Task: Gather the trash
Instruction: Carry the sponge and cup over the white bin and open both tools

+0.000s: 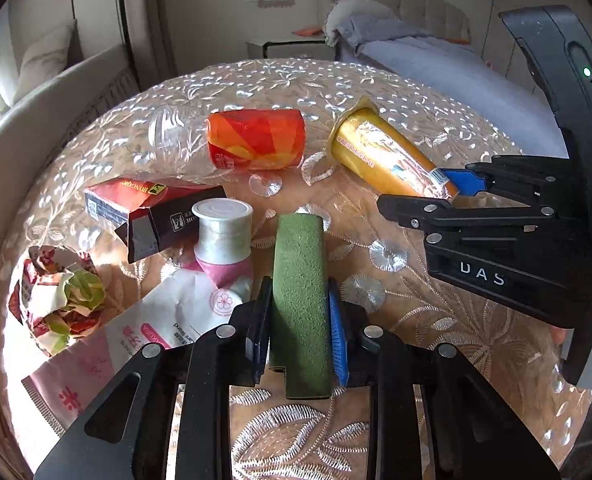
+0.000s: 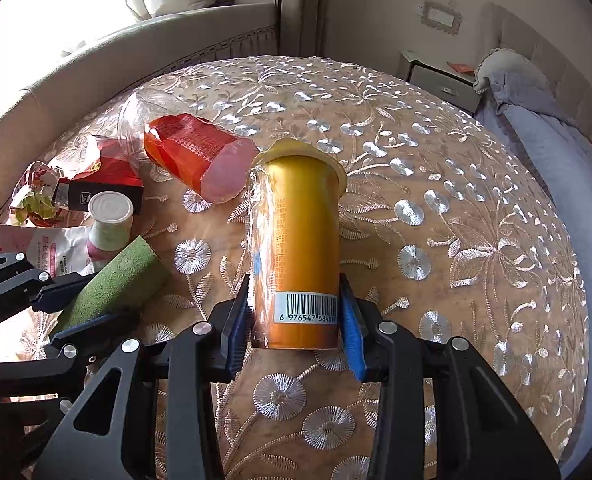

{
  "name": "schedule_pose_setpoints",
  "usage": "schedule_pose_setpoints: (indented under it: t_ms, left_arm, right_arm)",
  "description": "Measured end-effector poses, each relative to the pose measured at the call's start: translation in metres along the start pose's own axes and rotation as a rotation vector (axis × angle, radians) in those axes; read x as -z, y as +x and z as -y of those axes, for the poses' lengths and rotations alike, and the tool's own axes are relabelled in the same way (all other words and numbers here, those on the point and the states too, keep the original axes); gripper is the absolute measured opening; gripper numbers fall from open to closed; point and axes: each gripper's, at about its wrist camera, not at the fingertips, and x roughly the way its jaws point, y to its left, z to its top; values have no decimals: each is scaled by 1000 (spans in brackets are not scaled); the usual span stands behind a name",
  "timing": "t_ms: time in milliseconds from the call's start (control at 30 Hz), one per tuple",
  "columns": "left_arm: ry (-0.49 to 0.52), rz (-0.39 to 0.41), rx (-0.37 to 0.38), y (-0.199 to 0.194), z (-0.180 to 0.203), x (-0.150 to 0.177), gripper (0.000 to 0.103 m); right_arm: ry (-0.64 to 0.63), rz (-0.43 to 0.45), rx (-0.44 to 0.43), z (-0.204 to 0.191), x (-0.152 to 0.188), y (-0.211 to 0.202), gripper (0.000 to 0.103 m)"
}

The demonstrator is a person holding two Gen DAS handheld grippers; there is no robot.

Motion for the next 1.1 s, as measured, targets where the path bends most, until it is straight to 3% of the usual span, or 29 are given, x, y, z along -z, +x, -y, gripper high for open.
schedule_pose_setpoints:
  t_ms: [133,467,700,1100]
  left_arm:
    - [-24,18,10,-6,-2,4,25]
    - [35,113,52,-63,29,16,25]
    - [85,174,77,-99,65,22,25]
    - [239,187,177,-120,147,49,25]
  right_arm:
    - [11,26,7,4,12,-20,41]
    - [13,120,29,6,56,-99,41]
    - [27,160,74,10,88,-145,41]
    - [119,178,204,31,164,-208,41]
